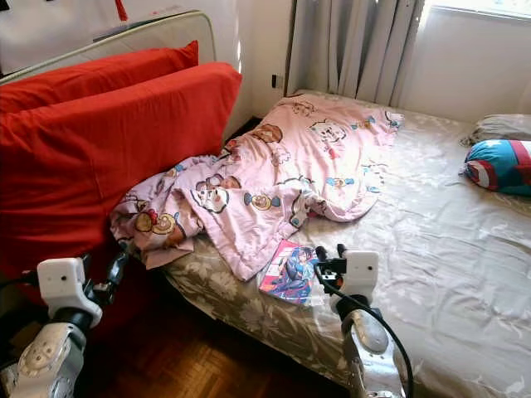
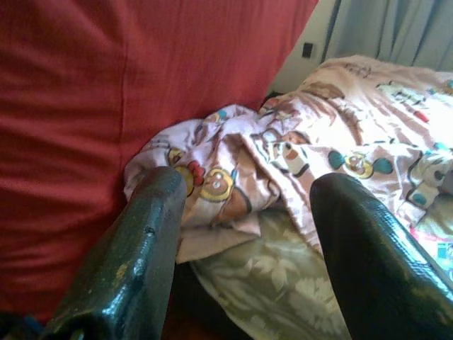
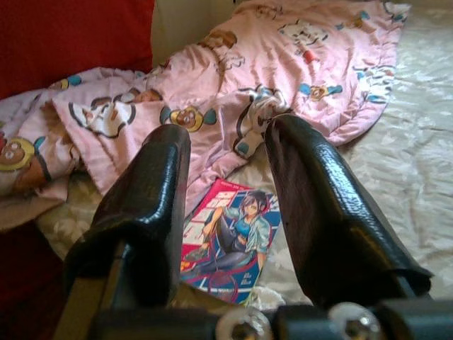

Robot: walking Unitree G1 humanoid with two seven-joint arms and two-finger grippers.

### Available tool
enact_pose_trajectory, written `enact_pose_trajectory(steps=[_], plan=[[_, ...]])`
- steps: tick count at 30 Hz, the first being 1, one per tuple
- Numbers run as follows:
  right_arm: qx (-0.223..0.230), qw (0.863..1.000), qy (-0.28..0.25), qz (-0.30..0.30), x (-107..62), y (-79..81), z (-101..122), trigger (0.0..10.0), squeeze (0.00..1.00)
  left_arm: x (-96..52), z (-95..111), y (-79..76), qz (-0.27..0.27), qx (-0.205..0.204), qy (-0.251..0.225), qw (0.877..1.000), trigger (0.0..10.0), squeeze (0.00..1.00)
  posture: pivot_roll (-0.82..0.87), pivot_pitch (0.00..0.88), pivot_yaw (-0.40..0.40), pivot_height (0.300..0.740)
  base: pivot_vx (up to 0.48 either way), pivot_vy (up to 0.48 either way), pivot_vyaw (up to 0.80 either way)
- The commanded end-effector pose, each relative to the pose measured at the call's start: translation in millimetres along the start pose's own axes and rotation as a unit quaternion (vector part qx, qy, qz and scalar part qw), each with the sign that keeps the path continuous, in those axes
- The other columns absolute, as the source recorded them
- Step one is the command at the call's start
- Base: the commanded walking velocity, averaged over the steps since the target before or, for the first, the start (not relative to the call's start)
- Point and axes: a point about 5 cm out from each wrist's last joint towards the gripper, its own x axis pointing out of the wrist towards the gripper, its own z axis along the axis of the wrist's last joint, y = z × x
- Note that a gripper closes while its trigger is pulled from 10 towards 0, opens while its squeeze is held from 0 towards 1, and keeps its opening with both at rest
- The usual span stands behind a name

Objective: Clean up the room

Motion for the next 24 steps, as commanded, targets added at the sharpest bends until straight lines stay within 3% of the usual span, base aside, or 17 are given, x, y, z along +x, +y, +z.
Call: enact_pose_trajectory(steps=[1,6,11,15,17,24], plan=[[0.000,1.000,0.001,-0.001,-0.1,0.3,1,10.0,0.00,-3.4,2,2.6,0.007,-0.001,0.000,1.000,10.0,0.00,0.11,0.000,-0.030,0.740,0.000,0.000,0.00],[-0.002,1.000,-0.002,0.018,4.6,6.9,4,10.0,0.00,-3.1,10,3.1,0.013,-0.002,-0.013,1.000,10.0,0.00,0.12,0.000,-0.042,0.740,0.000,0.000,0.00],[-0.001,1.000,-0.005,0.022,2.1,8.7,4,10.0,0.00,-13.3,8,0.3,0.014,-0.008,-0.008,1.000,10.0,0.00,0.12,0.000,-0.058,0.740,0.000,0.000,0.00],[0.000,0.999,-0.007,0.031,-7.7,7.9,5,10.0,0.00,-19.4,8,-12.8,0.004,-0.013,-0.005,1.000,10.0,0.00,0.10,0.000,-0.055,0.740,0.000,0.000,0.80],[-0.002,1.000,-0.003,0.029,-9.3,6.7,3,10.0,0.00,-18.8,7,-16.9,-0.008,-0.008,-0.003,1.000,10.0,0.00,0.10,0.000,-0.053,0.740,0.000,0.000,0.80],[0.019,1.000,-0.009,-0.008,-19.4,-1.3,3,10.0,0.00,-13.5,3,-22.7,-0.017,-0.020,0.010,1.000,10.0,0.00,0.04,0.000,-0.028,0.740,0.000,0.000,0.00]])
